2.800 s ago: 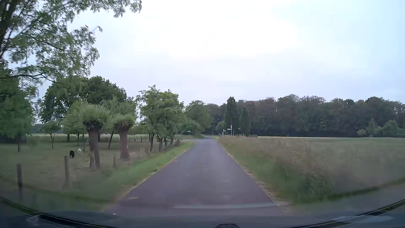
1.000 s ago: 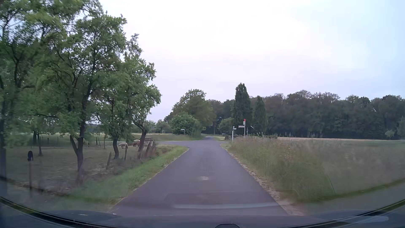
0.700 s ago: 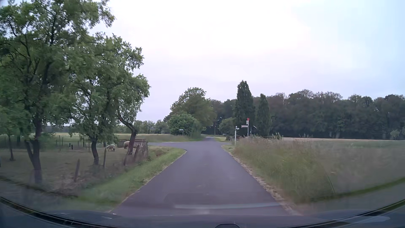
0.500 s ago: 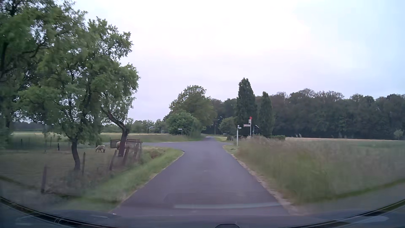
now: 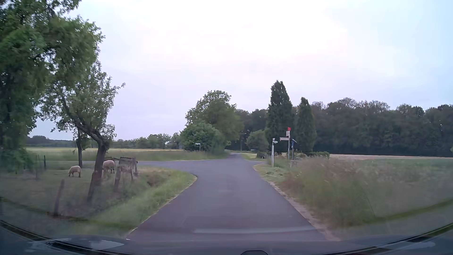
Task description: Follow the waypoints while adhering to traffic rules and regulations
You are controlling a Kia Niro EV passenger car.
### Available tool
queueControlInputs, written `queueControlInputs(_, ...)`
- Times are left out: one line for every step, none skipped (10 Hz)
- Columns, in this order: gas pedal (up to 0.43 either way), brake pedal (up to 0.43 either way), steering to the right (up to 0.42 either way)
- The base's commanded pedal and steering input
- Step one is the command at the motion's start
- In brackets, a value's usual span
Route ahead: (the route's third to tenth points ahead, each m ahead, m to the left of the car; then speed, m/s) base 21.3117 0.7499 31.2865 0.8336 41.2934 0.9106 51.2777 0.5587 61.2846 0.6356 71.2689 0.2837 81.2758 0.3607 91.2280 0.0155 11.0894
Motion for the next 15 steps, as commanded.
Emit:
queueControlInputs(0.130, 0.000, -0.001)
queueControlInputs(0.130, 0.000, 0.000)
queueControlInputs(0.130, 0.000, 0.000)
queueControlInputs(0.130, 0.000, 0.000)
queueControlInputs(0.130, 0.000, 0.003)
queueControlInputs(0.130, 0.000, 0.004)
queueControlInputs(0.130, 0.000, 0.004)
queueControlInputs(0.130, 0.000, 0.004)
queueControlInputs(0.130, 0.000, 0.004)
queueControlInputs(0.130, 0.000, 0.004)
queueControlInputs(0.130, 0.000, 0.004)
queueControlInputs(0.130, 0.000, 0.004)
queueControlInputs(0.130, 0.000, 0.004)
queueControlInputs(0.130, 0.000, 0.004)
queueControlInputs(0.130, 0.000, 0.004)
